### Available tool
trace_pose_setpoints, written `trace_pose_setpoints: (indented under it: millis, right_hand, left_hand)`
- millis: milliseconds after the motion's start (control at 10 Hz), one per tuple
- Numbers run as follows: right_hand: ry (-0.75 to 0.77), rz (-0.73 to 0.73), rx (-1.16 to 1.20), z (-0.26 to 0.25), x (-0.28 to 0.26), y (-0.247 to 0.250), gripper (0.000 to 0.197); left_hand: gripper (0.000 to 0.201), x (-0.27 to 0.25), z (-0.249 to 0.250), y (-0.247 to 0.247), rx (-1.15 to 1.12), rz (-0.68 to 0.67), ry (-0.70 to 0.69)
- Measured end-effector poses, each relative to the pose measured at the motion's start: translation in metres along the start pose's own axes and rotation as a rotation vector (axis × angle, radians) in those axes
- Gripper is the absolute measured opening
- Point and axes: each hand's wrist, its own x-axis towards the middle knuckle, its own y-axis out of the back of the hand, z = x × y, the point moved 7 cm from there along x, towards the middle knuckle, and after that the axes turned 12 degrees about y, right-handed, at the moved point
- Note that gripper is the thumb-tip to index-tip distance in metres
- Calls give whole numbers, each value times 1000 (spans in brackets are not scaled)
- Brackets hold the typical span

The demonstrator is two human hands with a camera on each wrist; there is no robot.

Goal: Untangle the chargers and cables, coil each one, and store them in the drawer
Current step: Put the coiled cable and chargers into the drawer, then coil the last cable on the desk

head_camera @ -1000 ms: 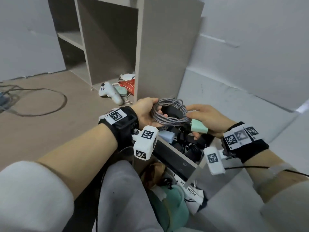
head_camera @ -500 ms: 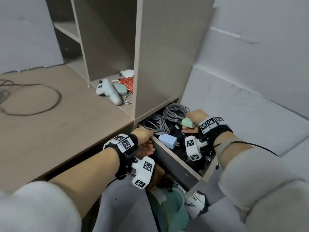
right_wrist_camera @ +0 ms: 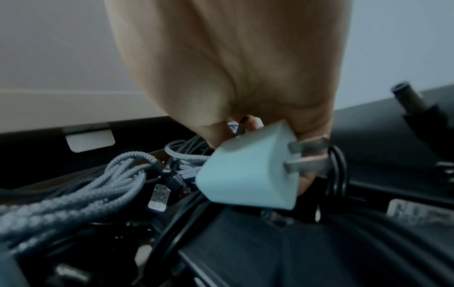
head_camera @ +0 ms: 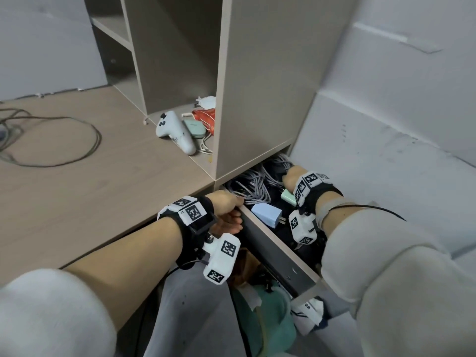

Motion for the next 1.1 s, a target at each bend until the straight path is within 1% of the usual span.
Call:
trace_pose_setpoints:
  millis: [100, 200, 300, 400, 500, 600, 700, 800, 900, 1000, 1100]
  right_hand:
    - [51, 10, 70, -15, -17, 4, 33]
    - [51, 40, 121, -19, -27, 11, 40]
    - [75, 31, 75, -28, -37, 20, 41]
    - [135, 58, 40, -48, -60, 34, 40]
    - [207, 61, 15, -81, -93, 44, 32]
    - [309, 59, -89, -129, -133, 48, 21]
    - [517, 1, 34, -186, -171, 43, 21]
    - [722, -61, 214, -252, -209, 33, 17]
    - [852, 5, 307, -317, -226, 23, 16]
    - [927, 64, 301, -373, -227, 4, 18]
    - [991, 56, 243, -426, -220, -29, 15]
  left_hand:
    - [47, -3, -2, 1, 9, 17, 4]
    - [48, -6, -3, 0, 17, 33, 0]
    - [47, -15, -4, 2, 27, 44, -41]
    - [43, -46, 2, 8, 36, 32, -114]
    - [39, -81, 14, 18, 9, 30, -250]
    - [30, -134, 25, 51, 2, 169, -441]
    - [27, -187, 30, 102, 26, 361, -620]
    - [27, -231, 22, 161, 22, 523, -711]
    - [25, -266, 5, 227, 36, 661, -742]
    - [24, -288, -18, 298, 45, 800, -736]
    - [20, -298, -46, 371, 70, 937, -682]
